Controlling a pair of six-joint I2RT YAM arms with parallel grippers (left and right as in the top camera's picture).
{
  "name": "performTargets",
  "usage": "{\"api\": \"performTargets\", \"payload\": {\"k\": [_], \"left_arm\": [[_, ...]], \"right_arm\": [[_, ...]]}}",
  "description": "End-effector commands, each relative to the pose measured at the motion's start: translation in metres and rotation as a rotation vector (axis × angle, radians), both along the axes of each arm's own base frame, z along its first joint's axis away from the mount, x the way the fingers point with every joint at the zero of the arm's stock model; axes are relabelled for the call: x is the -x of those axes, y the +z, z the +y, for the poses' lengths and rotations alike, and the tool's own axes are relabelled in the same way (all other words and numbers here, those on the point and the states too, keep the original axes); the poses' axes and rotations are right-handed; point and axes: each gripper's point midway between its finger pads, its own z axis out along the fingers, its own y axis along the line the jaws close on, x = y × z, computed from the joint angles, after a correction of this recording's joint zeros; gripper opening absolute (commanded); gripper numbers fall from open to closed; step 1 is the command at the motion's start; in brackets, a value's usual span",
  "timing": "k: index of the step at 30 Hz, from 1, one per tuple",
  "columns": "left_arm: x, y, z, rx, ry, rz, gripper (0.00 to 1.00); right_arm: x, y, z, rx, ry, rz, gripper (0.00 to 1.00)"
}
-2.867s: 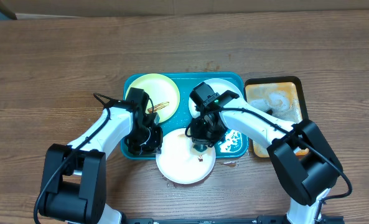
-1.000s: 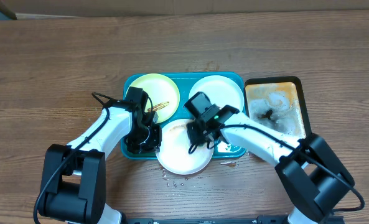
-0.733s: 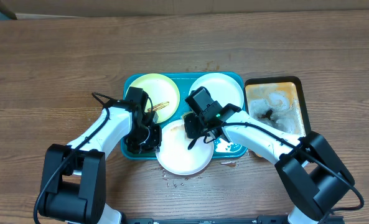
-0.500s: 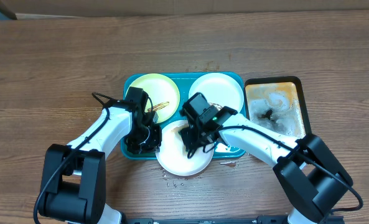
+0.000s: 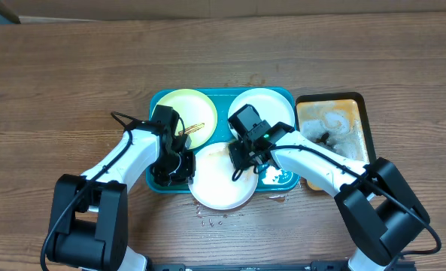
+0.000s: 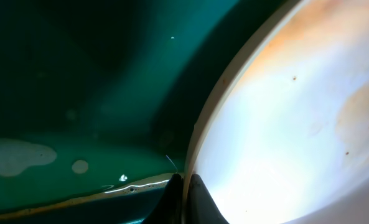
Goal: Clean dirty plates on tray and stack at the side
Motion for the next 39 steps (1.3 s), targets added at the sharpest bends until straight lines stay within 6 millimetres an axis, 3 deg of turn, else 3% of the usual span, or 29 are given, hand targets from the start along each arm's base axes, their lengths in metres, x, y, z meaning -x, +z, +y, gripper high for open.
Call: {"api": "performTargets", "payload": {"k": [1, 4, 7, 14, 20, 24, 27, 35, 39], "left_arm": [[0.005, -0.008, 0.008, -0.043, 0.009, 0.023, 0.04], [0.005, -0.008, 0.008, -0.042, 0.009, 0.021, 0.04], [0.005, -0.008, 0.008, -0.043, 0.009, 0.022, 0.04], [0.005, -0.007, 0.008, -0.043, 0.009, 0.023, 0.04], [-0.008, 0.008, 0.009, -0.051, 0.01, -0.028, 0.04], [-0.019, 0.021, 0.03, -0.185, 0.058, -0.083, 0.04], [-0.027, 0.033, 0.037, -0.223, 0.086, -0.133, 0.04], [-0.039, 0.063, 0.044, -0.247, 0.17, -0.256, 0.04], [-0.044, 0.082, 0.046, -0.238, 0.194, -0.332, 0.04]], "right_arm": [[0.0, 0.009, 0.025, -0.099, 0.067, -0.005, 0.1], [0.012, 0.016, 0.047, -0.183, 0.127, 0.021, 0.1], [0.025, 0.016, 0.057, -0.186, 0.163, 0.032, 0.11], [0.035, 0.013, 0.044, -0.142, 0.148, 0.088, 0.04], [0.004, 0.061, 0.001, -0.144, 0.021, 0.023, 0.04], [-0.014, 0.104, -0.035, -0.185, -0.072, -0.055, 0.04], [-0.023, 0.121, -0.069, -0.173, -0.161, -0.087, 0.04], [-0.027, 0.105, -0.173, 0.052, -0.425, -0.039, 0.04], [-0.027, 0.102, -0.21, 0.122, -0.518, -0.029, 0.06]]}}
